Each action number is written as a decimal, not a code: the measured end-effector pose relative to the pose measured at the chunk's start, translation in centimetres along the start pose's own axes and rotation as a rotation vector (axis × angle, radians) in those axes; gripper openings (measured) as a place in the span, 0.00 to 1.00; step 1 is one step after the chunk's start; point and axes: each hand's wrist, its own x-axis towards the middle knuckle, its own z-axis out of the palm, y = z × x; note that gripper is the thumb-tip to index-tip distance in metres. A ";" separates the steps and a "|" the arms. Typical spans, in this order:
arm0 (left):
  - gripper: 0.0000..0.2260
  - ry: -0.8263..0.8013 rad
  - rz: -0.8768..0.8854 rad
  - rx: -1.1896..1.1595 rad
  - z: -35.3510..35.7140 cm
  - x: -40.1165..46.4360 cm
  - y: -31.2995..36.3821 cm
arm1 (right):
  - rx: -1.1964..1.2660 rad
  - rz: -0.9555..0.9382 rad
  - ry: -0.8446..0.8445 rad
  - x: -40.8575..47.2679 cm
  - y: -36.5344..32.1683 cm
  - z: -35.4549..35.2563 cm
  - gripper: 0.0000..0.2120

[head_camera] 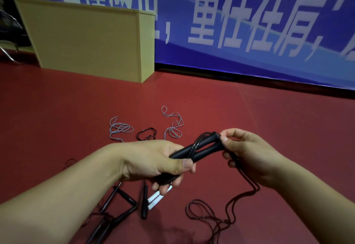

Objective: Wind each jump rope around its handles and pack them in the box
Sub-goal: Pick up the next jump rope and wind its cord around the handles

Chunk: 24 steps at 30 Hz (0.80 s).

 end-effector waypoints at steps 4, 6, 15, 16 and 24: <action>0.15 0.091 0.057 -0.047 0.0 0.0 0.3 | -0.185 -0.002 -0.018 -0.1 0.8 0.4 0.04; 0.17 0.219 0.076 -0.084 -0.1 0.3 0.2 | -0.356 -0.026 -0.069 -0.3 1.2 0.9 0.05; 0.09 0.667 -0.018 -0.168 -1.4 0.7 -1.5 | -0.541 -0.128 -0.207 -0.7 1.0 2.8 0.08; 0.09 0.679 -0.024 -0.160 -1.5 0.7 -1.6 | -0.574 -0.151 -0.198 -0.7 1.0 2.8 0.07; 0.06 0.627 -0.139 0.269 -2.1 0.9 -3.5 | -0.751 -0.351 -0.189 -1.2 0.2 3.3 0.06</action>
